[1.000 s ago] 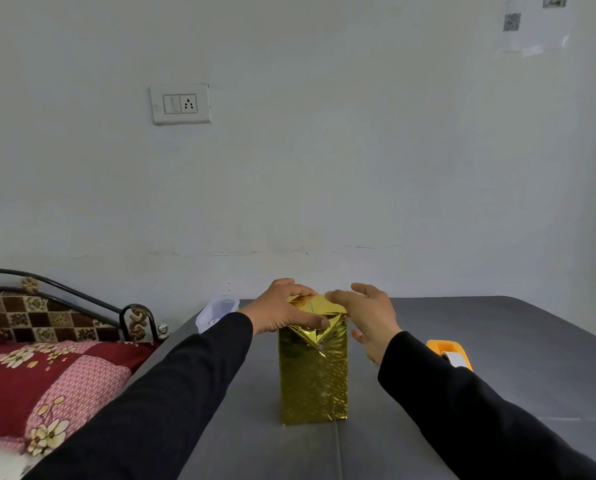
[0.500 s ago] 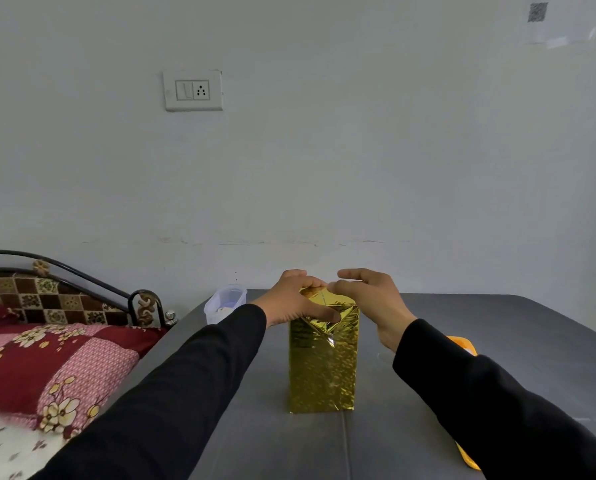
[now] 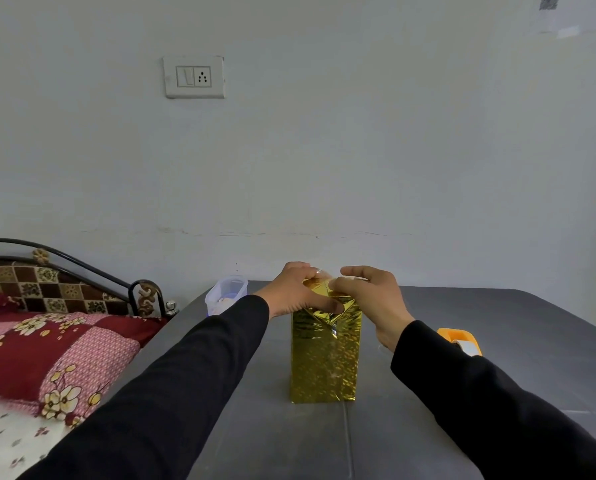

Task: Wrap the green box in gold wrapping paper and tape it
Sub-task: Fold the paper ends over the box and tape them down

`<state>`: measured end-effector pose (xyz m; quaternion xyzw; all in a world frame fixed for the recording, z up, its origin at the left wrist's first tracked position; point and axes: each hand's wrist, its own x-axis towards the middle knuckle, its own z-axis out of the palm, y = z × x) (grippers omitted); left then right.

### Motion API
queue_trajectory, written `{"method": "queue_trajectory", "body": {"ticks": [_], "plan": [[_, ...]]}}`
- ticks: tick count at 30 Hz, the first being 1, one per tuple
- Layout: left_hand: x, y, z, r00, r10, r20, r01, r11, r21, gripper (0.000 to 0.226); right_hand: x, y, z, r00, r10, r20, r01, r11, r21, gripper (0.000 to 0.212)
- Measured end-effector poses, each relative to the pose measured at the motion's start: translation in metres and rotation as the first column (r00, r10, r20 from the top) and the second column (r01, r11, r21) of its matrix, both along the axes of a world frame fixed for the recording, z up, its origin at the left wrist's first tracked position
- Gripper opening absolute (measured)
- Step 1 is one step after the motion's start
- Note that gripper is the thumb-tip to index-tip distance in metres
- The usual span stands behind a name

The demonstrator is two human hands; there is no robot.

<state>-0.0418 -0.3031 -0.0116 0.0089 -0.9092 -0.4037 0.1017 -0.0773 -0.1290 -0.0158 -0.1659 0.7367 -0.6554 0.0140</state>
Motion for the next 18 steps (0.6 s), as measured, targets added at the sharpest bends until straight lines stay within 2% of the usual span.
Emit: {"method": "queue_trajectory", "body": {"ticks": [6,12,18], "plan": [[0.0005,0.0013,-0.0003,0.999,-0.014,-0.034,0.016,0.999,0.042,0.065,0.0050,0.0004,0.0001,0.997,-0.021,-0.070,0.024,0.999,0.042,0.040],[0.0049,0.0029,0.0016,0.999,-0.025,-0.030,0.027,0.998,0.050,0.058,0.0097,-0.0040,-0.0013,0.987,-0.060,-0.150,0.071,0.995,0.068,0.043],[0.0056,0.0044,0.0026,0.999,-0.010,-0.033,0.011,1.000,0.025,0.078,0.0067,-0.0038,0.0037,0.991,-0.034,-0.129,0.047,0.994,0.103,0.055]]}}
